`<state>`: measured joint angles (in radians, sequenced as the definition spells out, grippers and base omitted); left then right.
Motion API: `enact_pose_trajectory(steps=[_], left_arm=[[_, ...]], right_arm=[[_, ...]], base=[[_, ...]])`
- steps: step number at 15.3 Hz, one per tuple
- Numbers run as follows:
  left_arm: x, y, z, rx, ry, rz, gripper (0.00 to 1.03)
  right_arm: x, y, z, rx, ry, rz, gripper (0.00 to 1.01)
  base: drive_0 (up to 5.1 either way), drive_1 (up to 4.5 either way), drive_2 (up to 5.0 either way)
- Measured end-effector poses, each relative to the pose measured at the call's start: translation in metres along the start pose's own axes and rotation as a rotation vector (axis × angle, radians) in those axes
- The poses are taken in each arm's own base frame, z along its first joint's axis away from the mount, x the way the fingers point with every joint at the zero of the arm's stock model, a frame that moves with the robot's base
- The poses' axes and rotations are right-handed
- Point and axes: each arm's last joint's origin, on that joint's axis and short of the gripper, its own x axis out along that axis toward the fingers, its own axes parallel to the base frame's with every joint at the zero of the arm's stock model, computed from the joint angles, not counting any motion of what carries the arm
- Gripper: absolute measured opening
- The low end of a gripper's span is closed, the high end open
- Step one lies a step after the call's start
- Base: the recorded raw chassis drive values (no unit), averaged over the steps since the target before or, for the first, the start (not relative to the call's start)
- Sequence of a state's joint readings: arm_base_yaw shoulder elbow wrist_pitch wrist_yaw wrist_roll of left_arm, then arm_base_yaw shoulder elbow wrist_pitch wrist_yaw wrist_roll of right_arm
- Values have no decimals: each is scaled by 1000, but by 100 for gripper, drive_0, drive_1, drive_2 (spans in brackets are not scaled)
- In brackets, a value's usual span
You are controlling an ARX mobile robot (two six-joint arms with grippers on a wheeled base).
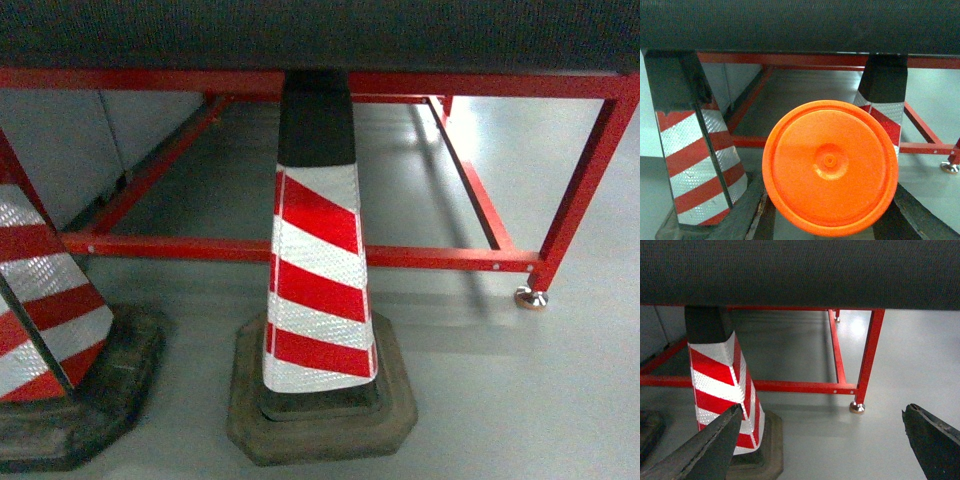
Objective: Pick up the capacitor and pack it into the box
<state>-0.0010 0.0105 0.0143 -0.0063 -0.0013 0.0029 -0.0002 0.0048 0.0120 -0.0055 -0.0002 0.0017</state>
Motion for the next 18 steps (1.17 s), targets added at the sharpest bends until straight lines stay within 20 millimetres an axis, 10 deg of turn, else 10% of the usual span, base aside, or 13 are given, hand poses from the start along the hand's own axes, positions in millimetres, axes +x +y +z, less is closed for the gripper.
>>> enact_pose_trajectory(steps=[18], left_arm=[[0,0,0,-1,1,0,42]], right_arm=[[0,0,0,0,-1,0,98]], base=[[0,0,0]])
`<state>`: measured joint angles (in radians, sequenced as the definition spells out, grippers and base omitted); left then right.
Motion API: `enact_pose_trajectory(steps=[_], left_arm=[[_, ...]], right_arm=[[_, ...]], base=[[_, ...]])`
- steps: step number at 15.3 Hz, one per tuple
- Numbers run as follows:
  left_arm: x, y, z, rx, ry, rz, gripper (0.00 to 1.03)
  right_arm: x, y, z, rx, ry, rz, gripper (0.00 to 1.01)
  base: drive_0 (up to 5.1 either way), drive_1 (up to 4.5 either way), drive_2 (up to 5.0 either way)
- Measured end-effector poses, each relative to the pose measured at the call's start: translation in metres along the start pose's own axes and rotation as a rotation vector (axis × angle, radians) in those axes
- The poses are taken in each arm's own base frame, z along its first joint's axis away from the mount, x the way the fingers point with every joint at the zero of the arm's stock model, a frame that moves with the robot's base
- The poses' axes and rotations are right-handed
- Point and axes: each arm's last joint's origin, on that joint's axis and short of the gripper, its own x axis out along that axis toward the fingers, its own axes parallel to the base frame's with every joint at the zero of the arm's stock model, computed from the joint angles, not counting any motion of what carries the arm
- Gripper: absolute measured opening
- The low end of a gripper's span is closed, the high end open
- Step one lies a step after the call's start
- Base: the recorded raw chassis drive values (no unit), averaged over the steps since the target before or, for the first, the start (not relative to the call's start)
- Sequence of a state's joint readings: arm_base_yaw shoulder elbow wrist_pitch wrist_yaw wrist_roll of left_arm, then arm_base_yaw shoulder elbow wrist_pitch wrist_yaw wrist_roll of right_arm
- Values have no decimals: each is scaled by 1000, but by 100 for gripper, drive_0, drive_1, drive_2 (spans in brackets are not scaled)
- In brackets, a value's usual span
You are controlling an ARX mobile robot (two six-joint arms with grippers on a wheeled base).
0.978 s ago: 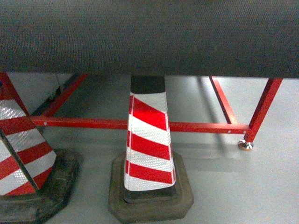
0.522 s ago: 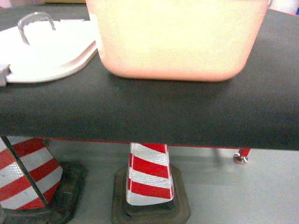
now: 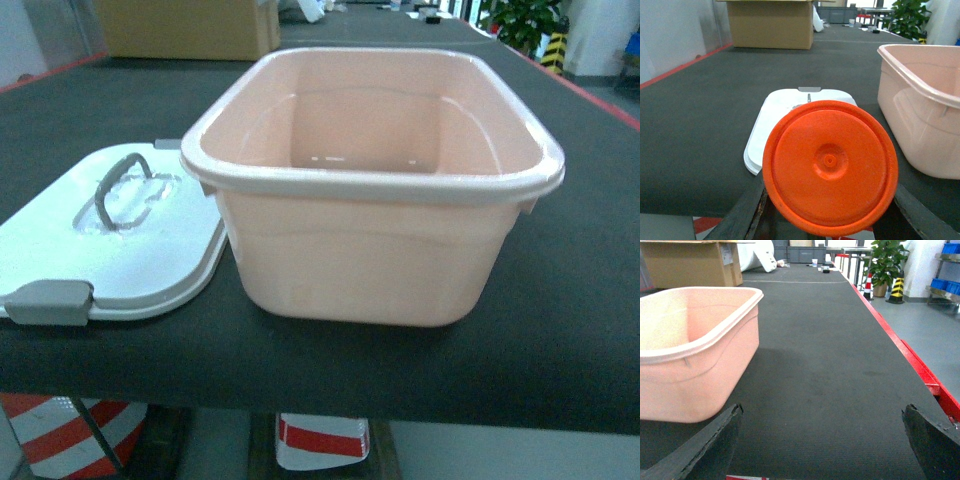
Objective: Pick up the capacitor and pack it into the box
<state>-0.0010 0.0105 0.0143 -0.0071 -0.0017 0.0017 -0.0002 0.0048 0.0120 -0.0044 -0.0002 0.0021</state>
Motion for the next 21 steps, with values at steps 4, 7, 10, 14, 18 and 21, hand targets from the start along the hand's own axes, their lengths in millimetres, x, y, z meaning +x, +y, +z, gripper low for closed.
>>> enact_pose_trajectory(steps=[4,7,10,14,18,21], left_arm=[[0,0,1,2,-6,-1,42],[0,0,0,1,0,-1,42],[0,0,0,1,0,-1,42],[0,0,0,1,0,-1,42],[7,-8,6,42,-26,128,42],[53,-34,27,55,-53,109,42]], right_arm=[[0,0,0,0,-2,1,98],[0,0,0,0,1,0,98],[0,0,0,0,1,0,98],[0,0,0,0,1,0,98],[0,0,0,0,1,-1,98],[0,0,0,1,1,0,98]], base=[[0,0,0],[0,0,0],[0,0,0],[0,0,0],[0,0,0],[0,0,0]])
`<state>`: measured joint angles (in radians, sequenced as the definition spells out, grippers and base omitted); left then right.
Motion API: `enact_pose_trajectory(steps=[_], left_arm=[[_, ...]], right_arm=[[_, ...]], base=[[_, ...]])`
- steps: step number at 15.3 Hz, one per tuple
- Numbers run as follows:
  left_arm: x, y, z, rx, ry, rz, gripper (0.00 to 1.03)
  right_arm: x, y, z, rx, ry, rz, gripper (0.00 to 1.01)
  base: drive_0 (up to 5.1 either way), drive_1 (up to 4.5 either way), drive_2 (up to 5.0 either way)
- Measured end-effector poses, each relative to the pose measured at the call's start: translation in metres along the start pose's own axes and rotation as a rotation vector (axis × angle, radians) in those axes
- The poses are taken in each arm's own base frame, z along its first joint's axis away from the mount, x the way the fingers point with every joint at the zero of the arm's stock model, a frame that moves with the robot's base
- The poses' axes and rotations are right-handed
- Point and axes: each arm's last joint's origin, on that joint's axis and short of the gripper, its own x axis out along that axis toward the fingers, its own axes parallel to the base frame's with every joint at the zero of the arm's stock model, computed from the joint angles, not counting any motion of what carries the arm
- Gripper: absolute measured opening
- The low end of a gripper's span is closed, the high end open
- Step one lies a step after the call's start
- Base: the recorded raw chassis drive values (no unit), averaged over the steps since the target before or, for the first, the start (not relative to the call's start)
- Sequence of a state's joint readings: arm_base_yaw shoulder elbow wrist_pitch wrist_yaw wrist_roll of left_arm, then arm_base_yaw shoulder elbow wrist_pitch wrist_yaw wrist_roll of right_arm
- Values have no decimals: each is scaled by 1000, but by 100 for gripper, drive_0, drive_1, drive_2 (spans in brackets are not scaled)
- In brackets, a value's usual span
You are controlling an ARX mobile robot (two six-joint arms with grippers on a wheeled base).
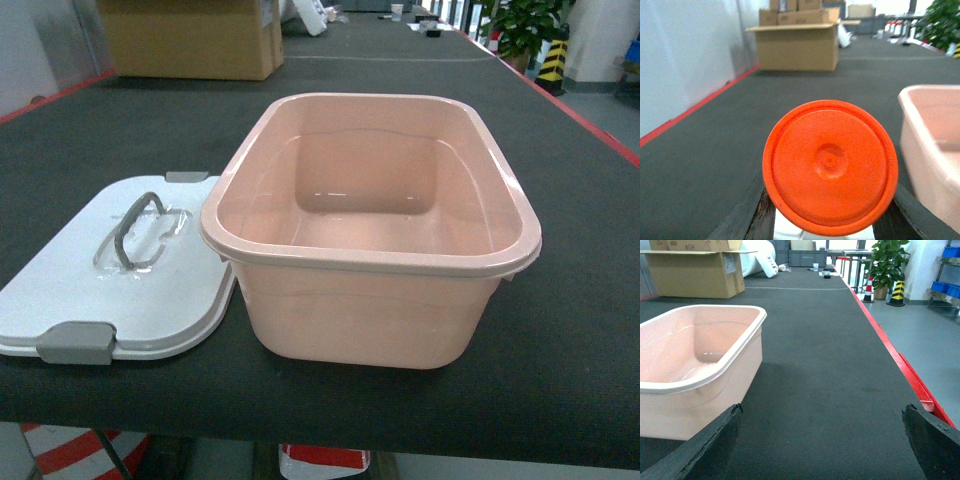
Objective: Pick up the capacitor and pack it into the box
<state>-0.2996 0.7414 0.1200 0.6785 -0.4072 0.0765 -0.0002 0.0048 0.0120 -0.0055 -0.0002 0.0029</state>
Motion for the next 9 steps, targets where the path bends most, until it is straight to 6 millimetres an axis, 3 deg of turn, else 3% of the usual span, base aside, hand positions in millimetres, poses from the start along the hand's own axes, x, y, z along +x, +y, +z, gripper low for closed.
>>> enact_pose_trajectory(steps=[2,3,6,8,9], left_arm=[[51,-36,33,-37,-101,-115,42],[79,-59,36,-21,-90,-159,42],[141,-131,15,46,30,-288,42],[163,-164,13,37,44,-333,42],[163,-172,13,17,49,-352,46]], right_arm=[[0,0,0,0,0,0,98],[0,0,0,0,0,0,98],[0,0,0,0,0,0,98],[0,0,0,0,0,0,98],[0,0,0,0,0,0,98]], base=[[0,0,0],[0,0,0],[0,0,0],[0,0,0],[0,0,0]])
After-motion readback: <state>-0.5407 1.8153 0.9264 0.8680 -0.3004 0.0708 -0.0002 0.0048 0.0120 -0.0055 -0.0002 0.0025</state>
